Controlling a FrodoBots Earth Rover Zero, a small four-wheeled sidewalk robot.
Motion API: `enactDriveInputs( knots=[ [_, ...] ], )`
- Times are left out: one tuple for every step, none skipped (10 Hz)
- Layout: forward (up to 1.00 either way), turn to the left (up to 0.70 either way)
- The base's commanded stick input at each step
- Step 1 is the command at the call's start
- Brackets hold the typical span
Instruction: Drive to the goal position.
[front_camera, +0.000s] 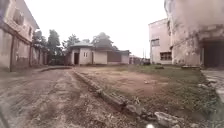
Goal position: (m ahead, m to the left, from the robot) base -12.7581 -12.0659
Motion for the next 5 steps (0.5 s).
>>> enactDriveInputs(
  knots=[
    [0.00, -0.70],
    [0.00, -0.70],
    [0.00, -0.70],
    [0.00, -0.70],
    [0.00, -0.70]
  ],
)
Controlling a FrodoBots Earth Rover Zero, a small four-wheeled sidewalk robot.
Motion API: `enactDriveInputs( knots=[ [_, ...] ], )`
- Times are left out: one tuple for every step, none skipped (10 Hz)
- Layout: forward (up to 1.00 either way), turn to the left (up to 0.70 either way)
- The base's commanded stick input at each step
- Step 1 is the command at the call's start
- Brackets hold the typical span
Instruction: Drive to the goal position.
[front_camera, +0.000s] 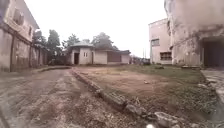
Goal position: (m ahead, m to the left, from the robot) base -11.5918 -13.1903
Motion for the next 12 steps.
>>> enactDriveInputs(
  knots=[
    [0.00, -0.70],
    [0.00, -0.70],
    [0.00, -0.70],
    [0.00, -0.70],
    [0.00, -0.70],
    [0.00, -0.70],
    [0.00, -0.70],
    [0.00, -0.70],
    [0.00, -0.70],
    [0.00, -0.70],
    [0.00, -0.70],
    [0.00, -0.70]
  ],
)
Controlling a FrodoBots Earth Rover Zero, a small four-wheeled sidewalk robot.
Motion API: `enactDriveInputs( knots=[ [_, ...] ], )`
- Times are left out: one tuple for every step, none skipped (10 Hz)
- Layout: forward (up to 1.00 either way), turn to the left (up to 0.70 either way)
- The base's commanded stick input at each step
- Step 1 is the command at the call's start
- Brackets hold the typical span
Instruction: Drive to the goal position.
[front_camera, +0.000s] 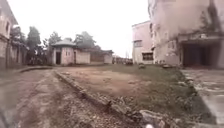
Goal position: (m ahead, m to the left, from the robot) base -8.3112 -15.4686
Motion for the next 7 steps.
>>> enactDriveInputs(
  knots=[
    [0.00, -0.70],
    [0.00, -0.70],
    [0.00, -0.70],
    [0.00, -0.70],
    [0.00, -0.70],
    [0.00, -0.70],
    [0.00, -0.70]
  ],
)
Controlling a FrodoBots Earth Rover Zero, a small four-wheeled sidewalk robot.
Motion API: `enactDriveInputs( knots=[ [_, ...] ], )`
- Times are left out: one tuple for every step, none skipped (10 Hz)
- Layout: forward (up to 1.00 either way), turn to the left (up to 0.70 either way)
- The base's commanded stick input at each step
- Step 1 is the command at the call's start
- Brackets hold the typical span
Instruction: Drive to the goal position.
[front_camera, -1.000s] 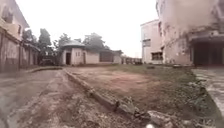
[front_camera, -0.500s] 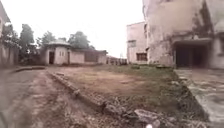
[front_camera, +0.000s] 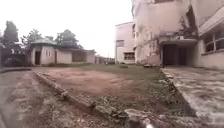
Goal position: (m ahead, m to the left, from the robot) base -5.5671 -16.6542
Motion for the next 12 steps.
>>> enactDriveInputs(
  knots=[
    [0.00, -0.70],
    [0.00, -0.70],
    [0.00, -0.70],
    [0.00, -0.70],
    [0.00, -0.70],
    [0.00, -0.70],
    [0.00, -0.70],
    [0.00, -0.70],
    [0.00, -0.70],
    [0.00, -0.70],
    [0.00, -0.70],
    [0.00, -0.70]
  ],
)
